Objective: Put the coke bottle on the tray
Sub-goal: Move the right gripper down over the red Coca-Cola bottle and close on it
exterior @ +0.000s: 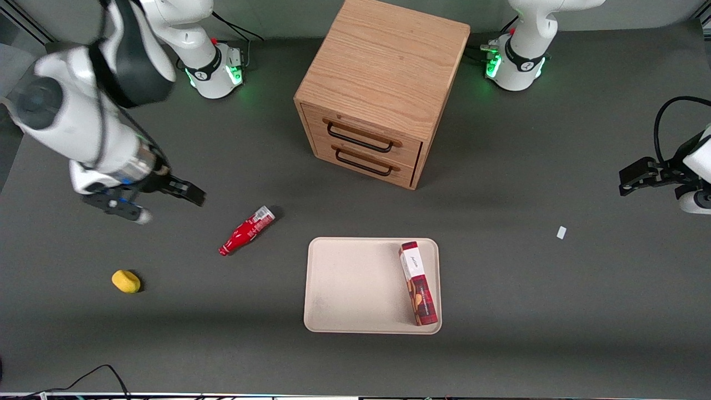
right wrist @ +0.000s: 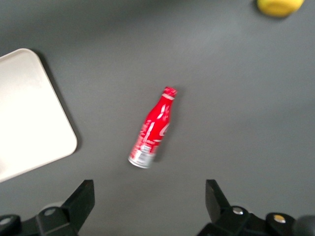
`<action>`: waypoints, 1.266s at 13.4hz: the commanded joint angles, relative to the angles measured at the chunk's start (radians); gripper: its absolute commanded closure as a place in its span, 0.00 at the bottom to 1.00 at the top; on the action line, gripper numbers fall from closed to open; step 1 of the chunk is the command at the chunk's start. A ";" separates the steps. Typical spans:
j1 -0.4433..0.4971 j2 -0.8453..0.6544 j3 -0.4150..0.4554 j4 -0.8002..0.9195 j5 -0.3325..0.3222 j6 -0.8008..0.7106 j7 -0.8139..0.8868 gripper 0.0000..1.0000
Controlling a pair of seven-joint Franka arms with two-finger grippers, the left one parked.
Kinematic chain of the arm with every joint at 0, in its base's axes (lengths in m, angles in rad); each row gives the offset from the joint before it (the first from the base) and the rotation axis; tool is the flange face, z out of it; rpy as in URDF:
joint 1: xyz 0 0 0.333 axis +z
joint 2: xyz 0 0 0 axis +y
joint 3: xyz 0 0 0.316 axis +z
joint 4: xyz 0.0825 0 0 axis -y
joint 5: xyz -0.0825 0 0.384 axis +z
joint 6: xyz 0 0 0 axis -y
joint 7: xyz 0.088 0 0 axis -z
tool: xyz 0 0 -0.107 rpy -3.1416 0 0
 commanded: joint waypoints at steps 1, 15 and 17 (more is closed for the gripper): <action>0.007 0.068 0.033 -0.118 -0.016 0.167 0.232 0.00; 0.010 0.429 0.033 -0.129 -0.219 0.476 0.572 0.10; 0.010 0.438 0.033 -0.128 -0.219 0.486 0.569 0.41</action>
